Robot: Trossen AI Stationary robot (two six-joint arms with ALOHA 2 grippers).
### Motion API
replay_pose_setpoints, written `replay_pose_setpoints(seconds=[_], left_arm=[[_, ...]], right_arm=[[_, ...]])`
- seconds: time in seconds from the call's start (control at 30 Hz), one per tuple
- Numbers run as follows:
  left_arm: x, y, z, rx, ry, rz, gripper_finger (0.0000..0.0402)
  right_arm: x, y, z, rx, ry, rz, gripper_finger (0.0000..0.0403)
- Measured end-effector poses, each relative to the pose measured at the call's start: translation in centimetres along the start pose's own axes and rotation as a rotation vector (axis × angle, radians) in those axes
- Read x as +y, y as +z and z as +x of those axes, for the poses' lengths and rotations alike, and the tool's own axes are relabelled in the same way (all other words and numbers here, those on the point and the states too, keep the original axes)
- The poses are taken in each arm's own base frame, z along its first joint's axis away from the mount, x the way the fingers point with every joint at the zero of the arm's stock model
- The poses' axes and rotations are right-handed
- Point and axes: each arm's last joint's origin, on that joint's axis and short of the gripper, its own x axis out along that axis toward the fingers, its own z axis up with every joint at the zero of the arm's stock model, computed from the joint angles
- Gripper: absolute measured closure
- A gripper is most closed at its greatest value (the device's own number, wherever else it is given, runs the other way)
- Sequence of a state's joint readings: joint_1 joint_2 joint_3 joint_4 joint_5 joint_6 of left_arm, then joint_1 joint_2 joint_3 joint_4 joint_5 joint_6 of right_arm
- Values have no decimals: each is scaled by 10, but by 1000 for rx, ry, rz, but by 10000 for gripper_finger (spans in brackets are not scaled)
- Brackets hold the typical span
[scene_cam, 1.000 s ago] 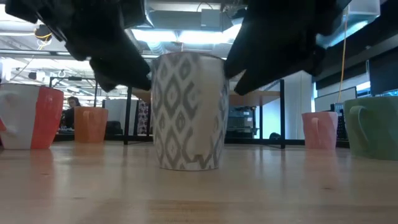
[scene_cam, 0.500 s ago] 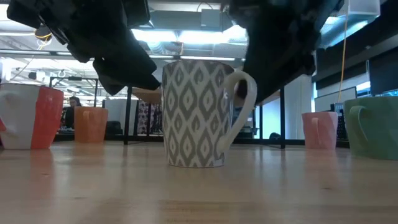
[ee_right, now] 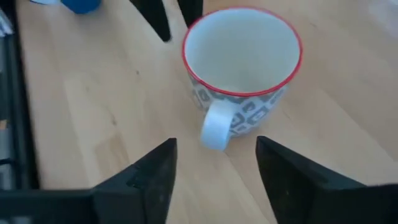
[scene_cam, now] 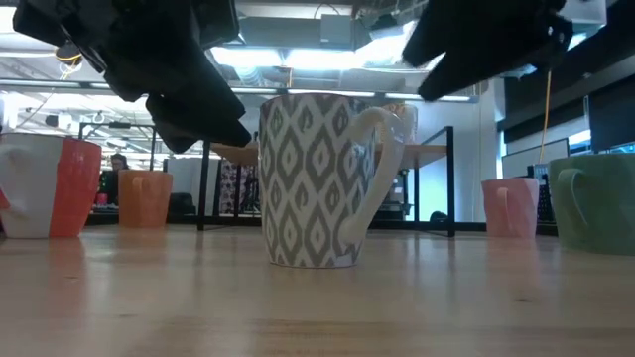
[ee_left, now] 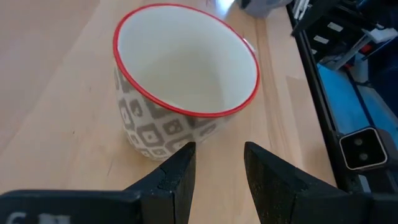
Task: Place coffee mugs
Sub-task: Put the gray patterned mug on the shelf
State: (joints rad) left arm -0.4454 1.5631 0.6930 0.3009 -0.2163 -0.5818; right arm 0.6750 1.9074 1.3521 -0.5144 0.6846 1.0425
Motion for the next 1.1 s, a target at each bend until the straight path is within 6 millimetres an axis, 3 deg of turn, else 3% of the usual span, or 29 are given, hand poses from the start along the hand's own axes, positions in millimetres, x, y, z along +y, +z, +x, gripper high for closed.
replay_pose_setpoints(seconds=[0.17,0.33,0.67,1.1], left_arm=[[0,0,0,1,-2,-8,271],[0,0,0,3,0,-9,271],[0,0,0,3,1,-9,271],[0,0,0,3,1,-9,271]], right_arm=[[6,-11,18,-61,-28,29,156],[7,-23,34,-95,-74,38,162],[10,-31,43,-204,-118,44,239],[9,-32,44,-184,-110,38,346]])
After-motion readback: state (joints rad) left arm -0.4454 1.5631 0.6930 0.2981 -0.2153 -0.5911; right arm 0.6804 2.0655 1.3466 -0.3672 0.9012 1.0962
